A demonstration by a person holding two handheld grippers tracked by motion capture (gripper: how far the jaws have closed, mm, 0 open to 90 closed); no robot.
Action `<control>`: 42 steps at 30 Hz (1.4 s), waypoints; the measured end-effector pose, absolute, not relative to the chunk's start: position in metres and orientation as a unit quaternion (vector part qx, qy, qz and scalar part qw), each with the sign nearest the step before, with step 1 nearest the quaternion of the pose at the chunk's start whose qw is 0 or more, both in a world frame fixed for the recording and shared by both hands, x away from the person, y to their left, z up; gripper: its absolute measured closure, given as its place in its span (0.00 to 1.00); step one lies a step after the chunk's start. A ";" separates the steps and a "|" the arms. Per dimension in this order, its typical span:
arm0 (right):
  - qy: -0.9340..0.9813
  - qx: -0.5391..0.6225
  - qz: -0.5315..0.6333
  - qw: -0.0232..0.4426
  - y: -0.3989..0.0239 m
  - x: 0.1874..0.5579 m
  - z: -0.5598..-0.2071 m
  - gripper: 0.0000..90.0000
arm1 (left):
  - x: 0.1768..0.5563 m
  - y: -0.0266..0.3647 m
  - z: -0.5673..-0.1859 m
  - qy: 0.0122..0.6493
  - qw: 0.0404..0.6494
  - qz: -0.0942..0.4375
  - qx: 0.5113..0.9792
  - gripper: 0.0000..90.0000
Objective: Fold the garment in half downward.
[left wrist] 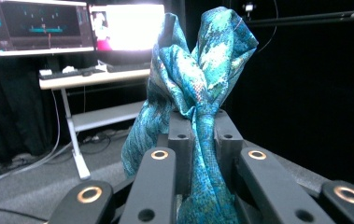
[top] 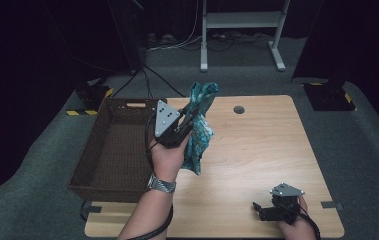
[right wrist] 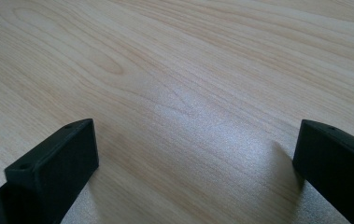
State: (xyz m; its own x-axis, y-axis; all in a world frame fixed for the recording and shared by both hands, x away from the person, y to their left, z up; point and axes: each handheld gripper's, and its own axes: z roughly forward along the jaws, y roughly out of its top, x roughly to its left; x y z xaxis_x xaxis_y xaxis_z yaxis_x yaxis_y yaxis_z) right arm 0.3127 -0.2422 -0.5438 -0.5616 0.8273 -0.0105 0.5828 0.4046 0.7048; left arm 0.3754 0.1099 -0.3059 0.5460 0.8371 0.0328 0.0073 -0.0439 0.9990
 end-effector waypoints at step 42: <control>0.814 0.439 0.333 0.186 -0.243 0.313 -0.544 0.00 | 0.346 0.242 -0.264 0.359 0.596 0.419 0.584 0.90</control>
